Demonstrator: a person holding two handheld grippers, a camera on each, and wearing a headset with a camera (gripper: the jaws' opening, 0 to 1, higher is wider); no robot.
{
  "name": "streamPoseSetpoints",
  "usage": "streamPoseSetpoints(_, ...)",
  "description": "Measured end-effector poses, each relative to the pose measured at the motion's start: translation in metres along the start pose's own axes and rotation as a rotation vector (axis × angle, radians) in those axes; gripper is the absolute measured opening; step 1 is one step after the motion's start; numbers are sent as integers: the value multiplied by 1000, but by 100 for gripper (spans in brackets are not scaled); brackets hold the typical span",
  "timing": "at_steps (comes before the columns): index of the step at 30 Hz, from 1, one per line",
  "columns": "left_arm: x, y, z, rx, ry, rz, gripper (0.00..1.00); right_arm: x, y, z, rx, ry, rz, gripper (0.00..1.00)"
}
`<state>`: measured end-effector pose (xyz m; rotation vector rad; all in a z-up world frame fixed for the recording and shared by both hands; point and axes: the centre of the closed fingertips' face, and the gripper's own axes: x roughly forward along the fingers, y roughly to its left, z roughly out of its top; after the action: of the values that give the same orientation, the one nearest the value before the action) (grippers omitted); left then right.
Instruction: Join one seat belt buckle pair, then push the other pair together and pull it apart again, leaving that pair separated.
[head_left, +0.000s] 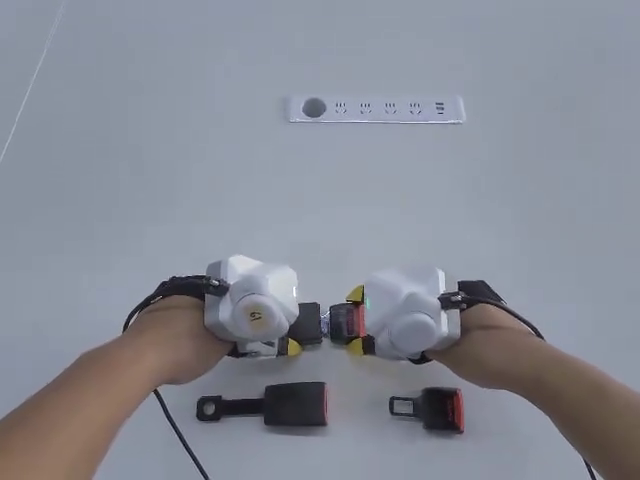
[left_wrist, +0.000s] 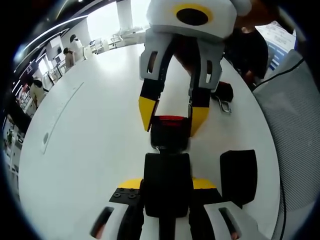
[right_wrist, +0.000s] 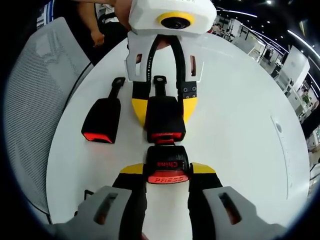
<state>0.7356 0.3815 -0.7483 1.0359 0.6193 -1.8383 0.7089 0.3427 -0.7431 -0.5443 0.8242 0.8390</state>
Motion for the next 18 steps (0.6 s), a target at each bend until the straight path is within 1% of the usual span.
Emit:
streamPoseSetpoints(2,0,0,0,-1,-5,2,34,1,1,3,2,1,-2,29)
streamPoseSetpoints(5,0,0,0,7,1,0,34,3,1,6,0,-1,-3,29)
streamPoseSetpoints(6,0,1,0,4,2,2,34,4,1,4,-21,23,3,29)
streamPoseSetpoints(7,0,0,0,7,2,1,34,13,1,13,-44,-19,8,29)
streamPoseSetpoints(8,0,0,0,7,1,2,34,15,2,9,-16,0,2,29)
streamPoseSetpoints(11,0,0,0,8,-1,4,34,11,2,10,-13,3,0,29)
streamPoseSetpoints(18,0,1,0,9,0,4,34,11,3,11,-14,7,1,29)
